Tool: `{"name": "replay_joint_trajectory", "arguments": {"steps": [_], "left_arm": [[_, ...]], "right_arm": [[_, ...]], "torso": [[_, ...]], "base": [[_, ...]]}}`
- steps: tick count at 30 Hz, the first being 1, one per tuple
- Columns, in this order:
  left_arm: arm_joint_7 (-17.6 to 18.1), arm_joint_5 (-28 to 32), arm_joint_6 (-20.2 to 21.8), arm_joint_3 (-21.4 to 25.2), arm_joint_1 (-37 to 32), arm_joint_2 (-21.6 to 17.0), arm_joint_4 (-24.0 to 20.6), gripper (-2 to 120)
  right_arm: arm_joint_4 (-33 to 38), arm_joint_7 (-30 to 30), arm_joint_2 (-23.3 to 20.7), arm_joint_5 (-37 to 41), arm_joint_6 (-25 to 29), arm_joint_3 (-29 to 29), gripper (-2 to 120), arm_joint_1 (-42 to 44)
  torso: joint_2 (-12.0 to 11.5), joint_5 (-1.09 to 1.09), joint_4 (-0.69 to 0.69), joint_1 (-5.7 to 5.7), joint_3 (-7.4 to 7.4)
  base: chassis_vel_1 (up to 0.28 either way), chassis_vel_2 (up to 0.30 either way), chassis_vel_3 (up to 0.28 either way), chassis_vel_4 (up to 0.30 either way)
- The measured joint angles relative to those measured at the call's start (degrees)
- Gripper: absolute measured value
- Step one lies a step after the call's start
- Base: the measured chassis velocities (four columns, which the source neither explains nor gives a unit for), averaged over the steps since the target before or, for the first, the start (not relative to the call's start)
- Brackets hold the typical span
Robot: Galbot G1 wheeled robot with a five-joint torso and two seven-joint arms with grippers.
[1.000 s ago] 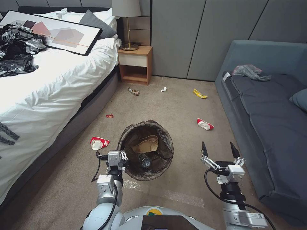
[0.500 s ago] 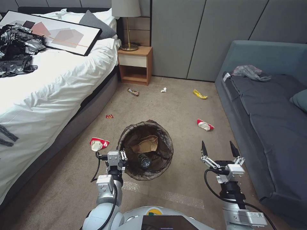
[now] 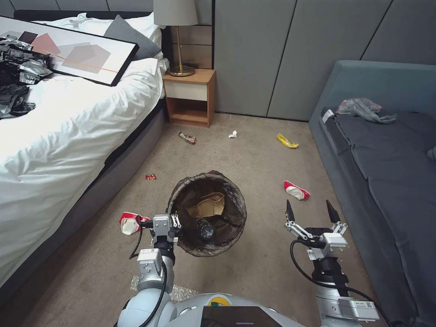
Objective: Pick up the trash bin, then pick up the garbage from the floor and place it into the trash bin.
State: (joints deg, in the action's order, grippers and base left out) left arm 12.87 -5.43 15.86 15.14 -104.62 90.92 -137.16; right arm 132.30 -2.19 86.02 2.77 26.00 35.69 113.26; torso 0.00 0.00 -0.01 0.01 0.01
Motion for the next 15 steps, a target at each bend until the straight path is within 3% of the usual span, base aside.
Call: {"name": "replay_joint_trajectory", "arguments": {"steps": [15], "left_arm": [[0.0, -0.08, -0.01, -0.03, -0.07, 0.05, 0.05, 0]], "right_arm": [[-0.11, -0.08, 0.03, -0.03, 0.19, -0.04, 100, -0.03]], "torso": [[0.0, -0.01, 0.01, 0.0, -0.01]], "base": [[-0.138, 0.14, 0.143, -0.151]]}}
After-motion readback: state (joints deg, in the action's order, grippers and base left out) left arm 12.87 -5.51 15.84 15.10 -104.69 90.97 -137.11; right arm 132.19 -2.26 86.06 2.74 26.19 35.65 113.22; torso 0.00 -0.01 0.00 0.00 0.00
